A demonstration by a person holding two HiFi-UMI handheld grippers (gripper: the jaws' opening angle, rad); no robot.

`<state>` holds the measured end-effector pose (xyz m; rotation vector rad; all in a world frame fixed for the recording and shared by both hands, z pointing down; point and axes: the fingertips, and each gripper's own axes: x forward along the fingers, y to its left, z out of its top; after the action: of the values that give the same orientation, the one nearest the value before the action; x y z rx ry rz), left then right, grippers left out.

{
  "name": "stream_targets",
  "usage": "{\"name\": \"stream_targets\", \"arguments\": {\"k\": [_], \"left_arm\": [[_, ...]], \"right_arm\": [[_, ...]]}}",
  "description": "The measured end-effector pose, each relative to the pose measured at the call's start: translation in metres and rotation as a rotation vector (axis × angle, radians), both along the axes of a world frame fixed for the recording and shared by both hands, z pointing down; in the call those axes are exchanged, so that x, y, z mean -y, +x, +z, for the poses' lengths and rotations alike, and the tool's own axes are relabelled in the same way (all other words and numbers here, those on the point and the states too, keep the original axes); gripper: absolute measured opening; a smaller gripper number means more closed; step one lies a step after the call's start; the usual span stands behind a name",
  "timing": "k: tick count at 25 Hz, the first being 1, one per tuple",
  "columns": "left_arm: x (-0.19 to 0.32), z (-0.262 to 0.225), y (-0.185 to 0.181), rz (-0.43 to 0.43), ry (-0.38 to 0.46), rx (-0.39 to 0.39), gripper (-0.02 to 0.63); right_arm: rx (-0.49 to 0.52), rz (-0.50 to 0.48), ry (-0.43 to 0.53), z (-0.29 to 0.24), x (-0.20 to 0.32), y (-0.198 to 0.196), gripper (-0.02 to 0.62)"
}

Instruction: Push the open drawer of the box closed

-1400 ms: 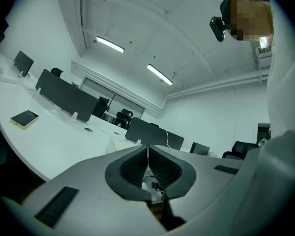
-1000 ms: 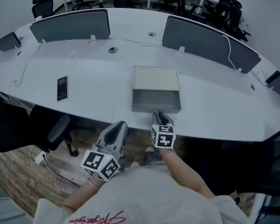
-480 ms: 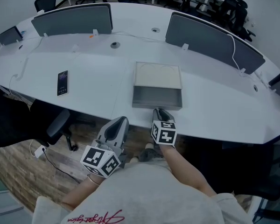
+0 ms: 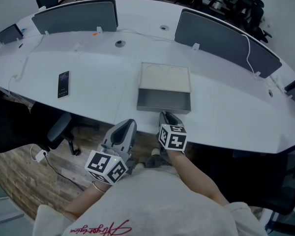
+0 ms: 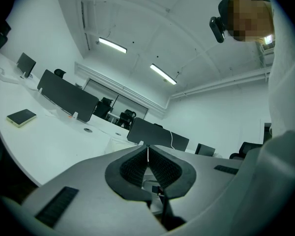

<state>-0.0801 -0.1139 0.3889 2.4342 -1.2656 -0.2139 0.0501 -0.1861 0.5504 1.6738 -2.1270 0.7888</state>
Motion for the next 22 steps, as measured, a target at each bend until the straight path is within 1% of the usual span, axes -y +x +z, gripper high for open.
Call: {"name": "stream_targets", "arguments": {"k": [4,9,14,19,22], "left_arm": [[0.004,-0.001,0.005,-0.006,0.003,0.006,0.018],[0.008,-0.003,0.010,-0.016,-0.013,0.011,0.018],[0.011,0.001,0.016,-0.017,-0.006,0.014,0.018],[0.014,0.002,0.024,-0.017,-0.017,0.002,0.018],[0.015,-0.001,0.028,-0.023,-0.011,0.008,0.018]], "right_arm": [[0.020,-0.008,-0.007,0.000,0.005,0.001,0.072],[0.034,-0.022,-0.015,-0.001,0.009,0.000,0.072],[0.049,-0.037,-0.019,-0.001,0.012,0.000,0.072],[0.079,-0.047,-0.025,0.000,0.012,0.000,0.072],[0.086,-0.061,-0.026,0.000,0.013,0.000,0.072]]}}
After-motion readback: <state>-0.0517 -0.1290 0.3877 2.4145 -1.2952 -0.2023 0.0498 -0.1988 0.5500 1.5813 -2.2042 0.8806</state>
